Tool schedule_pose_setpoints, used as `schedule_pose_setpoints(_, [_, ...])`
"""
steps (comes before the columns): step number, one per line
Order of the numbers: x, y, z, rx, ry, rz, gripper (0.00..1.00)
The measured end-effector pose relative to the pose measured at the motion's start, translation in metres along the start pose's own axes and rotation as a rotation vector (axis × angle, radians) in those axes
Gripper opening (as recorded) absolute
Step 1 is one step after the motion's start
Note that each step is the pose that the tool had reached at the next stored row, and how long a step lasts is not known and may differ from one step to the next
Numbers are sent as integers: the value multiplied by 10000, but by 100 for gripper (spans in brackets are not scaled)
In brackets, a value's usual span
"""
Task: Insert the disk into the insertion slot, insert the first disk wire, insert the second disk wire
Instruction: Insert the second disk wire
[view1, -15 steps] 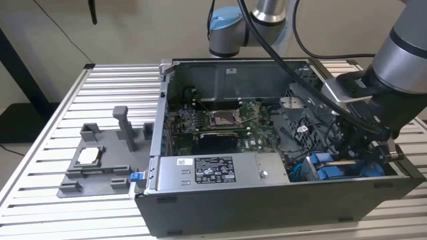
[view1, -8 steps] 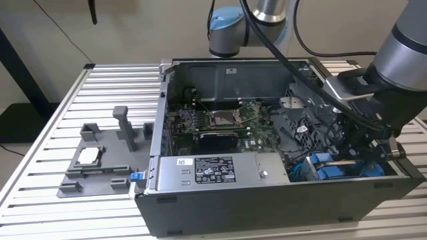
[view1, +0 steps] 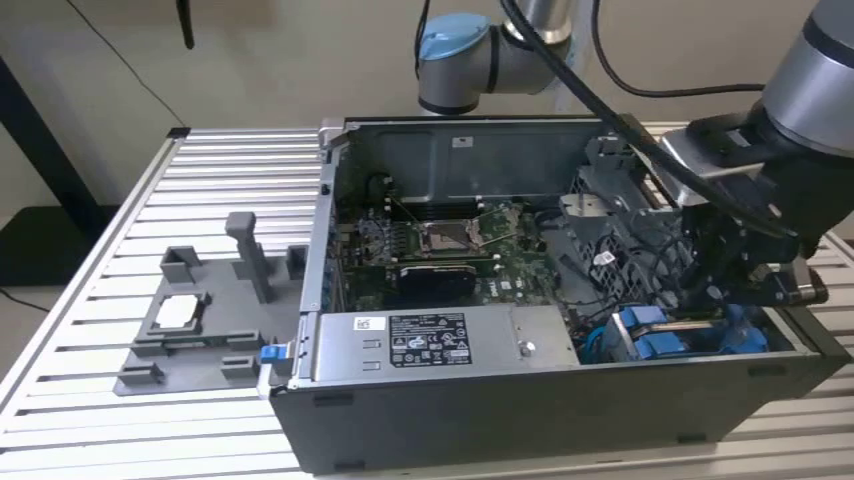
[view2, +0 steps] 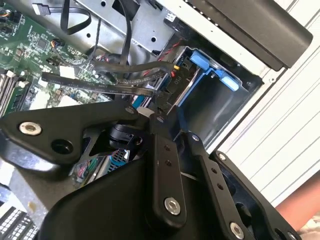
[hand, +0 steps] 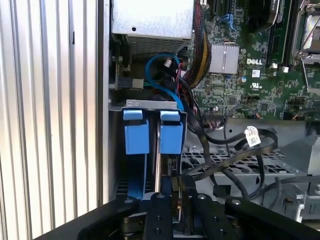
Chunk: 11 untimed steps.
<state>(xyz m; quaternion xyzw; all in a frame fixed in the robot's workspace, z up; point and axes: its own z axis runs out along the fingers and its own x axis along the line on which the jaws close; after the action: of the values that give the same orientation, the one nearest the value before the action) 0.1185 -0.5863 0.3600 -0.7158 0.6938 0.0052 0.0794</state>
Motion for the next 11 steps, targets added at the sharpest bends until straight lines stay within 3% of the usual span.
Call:
schedule_pose_setpoints(5, [-20, -18, -166, 1, 0, 5, 24])
schedule_pose_setpoints(11, [-28, -26, -238, 2, -11, 7, 24])
